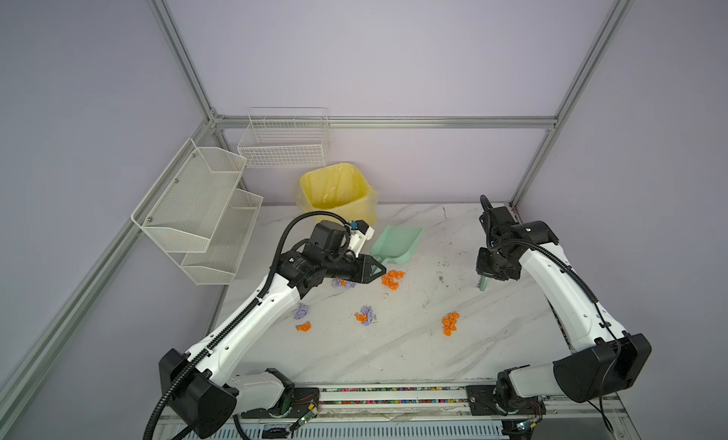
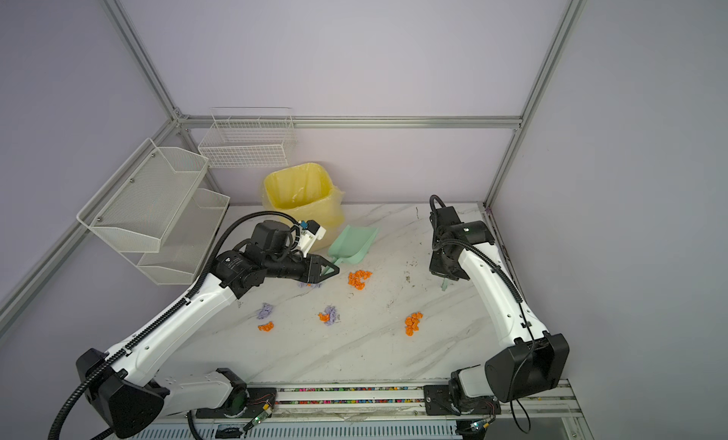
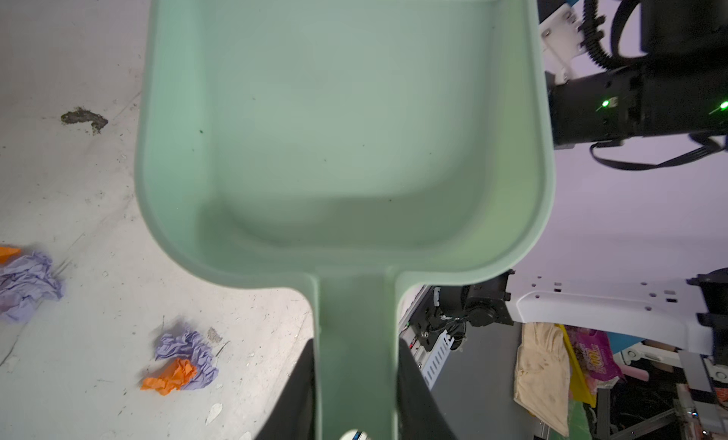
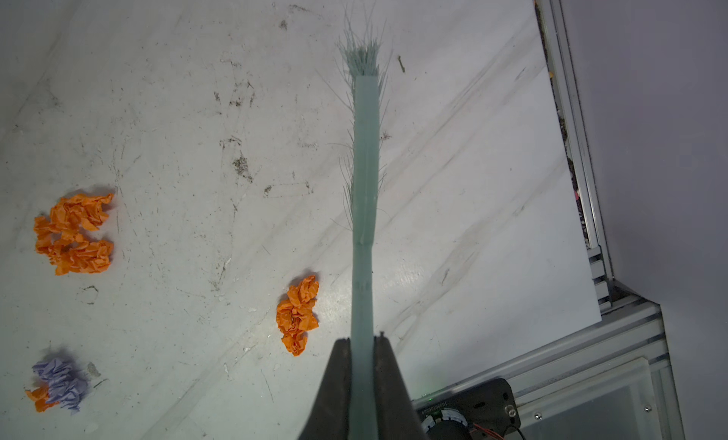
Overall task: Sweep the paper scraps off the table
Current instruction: 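Lower the empty dustpan with the left gripper while the right lowers the brush, then place the dustpan near scraps with the left gripper while the right brings the brush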
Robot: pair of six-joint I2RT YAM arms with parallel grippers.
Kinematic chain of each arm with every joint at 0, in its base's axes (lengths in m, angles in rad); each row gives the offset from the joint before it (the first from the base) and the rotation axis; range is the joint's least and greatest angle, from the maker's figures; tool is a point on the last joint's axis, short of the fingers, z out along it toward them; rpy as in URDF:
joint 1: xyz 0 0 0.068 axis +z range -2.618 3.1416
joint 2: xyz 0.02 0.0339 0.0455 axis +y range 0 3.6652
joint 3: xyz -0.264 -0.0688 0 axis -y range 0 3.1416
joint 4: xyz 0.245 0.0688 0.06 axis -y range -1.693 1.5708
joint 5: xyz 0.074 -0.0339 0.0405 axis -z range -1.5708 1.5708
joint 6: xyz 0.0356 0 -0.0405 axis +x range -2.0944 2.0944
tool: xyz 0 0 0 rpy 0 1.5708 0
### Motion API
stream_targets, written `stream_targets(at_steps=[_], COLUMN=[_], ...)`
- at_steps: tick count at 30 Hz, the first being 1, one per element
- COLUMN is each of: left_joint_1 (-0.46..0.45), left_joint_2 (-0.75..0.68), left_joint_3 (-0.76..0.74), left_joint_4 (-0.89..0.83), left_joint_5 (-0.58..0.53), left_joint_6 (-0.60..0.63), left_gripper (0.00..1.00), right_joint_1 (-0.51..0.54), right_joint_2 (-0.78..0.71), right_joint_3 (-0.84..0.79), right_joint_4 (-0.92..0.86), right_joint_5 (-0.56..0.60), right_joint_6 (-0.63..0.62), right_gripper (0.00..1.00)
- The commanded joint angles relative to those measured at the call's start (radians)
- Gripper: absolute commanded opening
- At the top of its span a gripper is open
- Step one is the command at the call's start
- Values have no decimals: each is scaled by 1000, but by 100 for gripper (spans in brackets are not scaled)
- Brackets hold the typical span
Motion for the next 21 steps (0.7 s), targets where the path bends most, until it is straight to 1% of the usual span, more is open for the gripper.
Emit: stream_targets(at_steps=[1,5,12,17,21], left_joint_1=[-57,-111,-198,-263,-333], left_joint_2=[-16,-12,-20,-12,11], left_joint_3=[-50,-66,-145,-188,-188], left_joint_4=[-35,-69,-132,-155,-167], left_joint_5=[-70,-107,-168,-189,-208], left_joint_6=[60,67,89,88,78], left_gripper=[9,9,9,8,8], right_joint_1=[-3,6,14,48,86], right_joint_2=[-21,-24,-26,-27,-24], right_joint_3=[-19,-83,-143,-164,-189], right_joint_4=[-57,-56,-59,-59,-61], right_joint_5=[-46,-71,-98,-91,-106], right_joint_6=[-15,-29,-44,-31,-20], right_gripper=[0,0,0,0,0])
